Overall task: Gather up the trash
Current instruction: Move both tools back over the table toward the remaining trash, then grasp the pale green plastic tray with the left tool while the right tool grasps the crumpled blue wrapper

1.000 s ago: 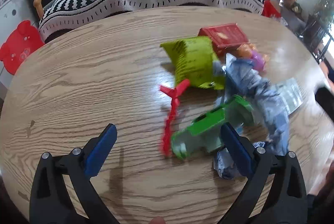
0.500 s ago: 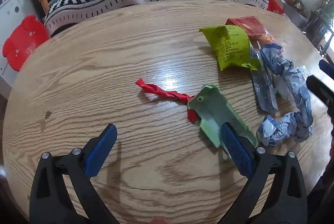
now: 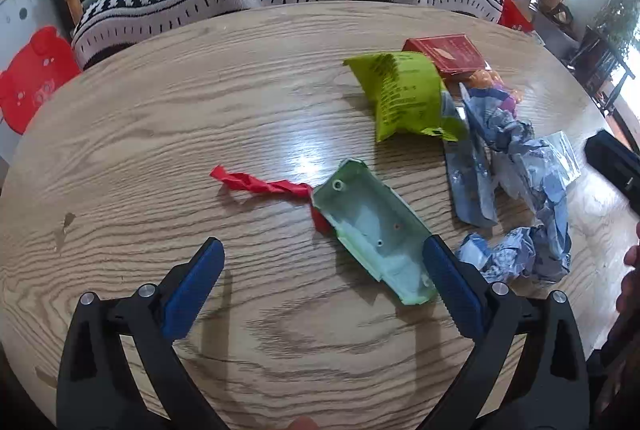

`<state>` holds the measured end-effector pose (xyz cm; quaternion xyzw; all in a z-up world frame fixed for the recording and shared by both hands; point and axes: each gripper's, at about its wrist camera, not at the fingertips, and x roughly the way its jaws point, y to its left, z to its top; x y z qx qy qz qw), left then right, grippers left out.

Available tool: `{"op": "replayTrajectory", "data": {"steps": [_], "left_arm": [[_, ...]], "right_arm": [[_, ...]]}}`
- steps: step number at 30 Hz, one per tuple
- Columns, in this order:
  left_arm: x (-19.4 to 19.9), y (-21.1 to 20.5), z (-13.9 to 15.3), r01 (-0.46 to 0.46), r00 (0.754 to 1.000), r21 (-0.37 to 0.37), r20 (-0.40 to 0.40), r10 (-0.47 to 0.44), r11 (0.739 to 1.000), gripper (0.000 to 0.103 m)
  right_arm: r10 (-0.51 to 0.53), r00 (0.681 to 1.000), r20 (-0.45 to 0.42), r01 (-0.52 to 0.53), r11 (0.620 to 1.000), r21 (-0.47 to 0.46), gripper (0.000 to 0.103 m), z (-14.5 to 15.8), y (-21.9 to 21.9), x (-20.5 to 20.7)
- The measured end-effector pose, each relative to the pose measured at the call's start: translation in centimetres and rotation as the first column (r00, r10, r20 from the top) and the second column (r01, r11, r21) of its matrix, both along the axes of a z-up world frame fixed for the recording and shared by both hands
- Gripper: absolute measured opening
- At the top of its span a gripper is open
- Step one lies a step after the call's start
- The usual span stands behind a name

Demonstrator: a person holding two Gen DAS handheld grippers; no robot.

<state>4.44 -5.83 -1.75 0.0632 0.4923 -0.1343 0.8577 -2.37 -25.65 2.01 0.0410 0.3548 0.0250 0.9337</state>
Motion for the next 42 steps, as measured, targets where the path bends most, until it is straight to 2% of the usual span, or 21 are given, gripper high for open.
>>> {"op": "replayTrajectory", "data": {"steps": [1,5,7,9,16,17,19,24,28,29,31,32,33,37,42], "left_arm": [[-0.1,-0.2,-0.1,0.004,1.0,0.006,0.0,-0.004,1.0,0.097],[-0.2,-0.3,-0.6,0.019,1.0,0.017,-0.017,-0.019,1.0,0.097],[-0.1,0.0,-0.7,0.021,1.0,0.003,-0.02,-0.021,1.0,0.097],[0.0,0.5,-0.5,0.016,1.0,-0.032,-0.014,-0.016,0.999,0.096],[0.1,0.5,0.4,0.036,0.999,-0.111,0.037,-0.032,0.993,0.096],[0.1,0.4,0.4,0.039,0.998,-0.116,0.044,-0.034,0.992,0.096],[0.2,0.1,0.3,0.042,0.998,-0.112,0.058,-0.036,0.993,0.096],[0.9,-0.4,-0.6,0.02,0.998,-0.107,0.065,-0.013,0.994,0.094],[1.2,-0.8,-1.3,0.01,0.995,-0.063,0.095,-0.004,0.998,0.089],[1.4,-0.8,-1.4,0.007,0.995,-0.051,0.103,-0.002,0.999,0.087],[1.6,-0.7,-1.1,0.0,0.994,-0.062,0.112,0.007,0.998,0.074],[1.7,-0.5,-1.0,-0.004,0.993,-0.078,0.118,0.014,0.997,0.053],[1.9,-0.3,-0.8,-0.015,0.993,-0.086,0.118,0.025,0.996,0.038],[2.3,1.5,-0.6,-0.033,0.997,-0.225,0.061,0.048,0.974,0.034],[1.2,1.5,0.7,-0.023,0.993,-0.214,0.109,0.047,0.977,0.034]], "right_arm": [[0.015,1.0,-0.007,-0.015,1.0,-0.027,0.096,-0.1,1.1,0.2],[0.029,0.998,-0.05,-0.03,0.999,-0.016,0.096,-0.9,2.6,1.1],[0.021,0.998,-0.058,-0.023,0.999,-0.042,0.094,-1.3,3.1,1.3],[0.013,0.998,-0.066,-0.017,0.998,-0.058,0.085,-1.5,3.4,1.6],[0.013,0.996,-0.086,-0.019,0.997,-0.078,0.07,-2.3,4.0,2.1],[0.009,0.996,-0.084,-0.016,0.997,-0.08,0.064,-2.3,4.0,2.1],[0.001,0.997,-0.083,-0.008,0.997,-0.083,0.06,-2.3,3.9,2.1],[-0.01,0.996,-0.084,0.004,0.998,-0.069,0.041,-2.5,3.4,2.4],[-0.001,0.995,-0.101,-0.005,0.998,-0.057,0.036,-3.1,3.5,2.9],[0.002,0.995,-0.101,-0.008,0.998,-0.062,0.033,-3.1,3.7,2.9],[0.009,0.996,-0.094,-0.015,0.997,-0.071,0.031,-3.1,3.9,2.9],[0.014,0.996,-0.085,-0.019,0.998,-0.067,0.029,-3.0,3.9,2.8],[0.012,0.997,-0.071,-0.016,0.998,-0.064,0.029,-2.7,3.9,2.7],[-0.018,1.0,-0.016,0.017,0.998,-0.053,0.028,-1.7,3.4,2.2],[-0.016,1.0,-0.018,0.015,0.999,-0.035,0.027,-1.4,3.2,2.0]]}}
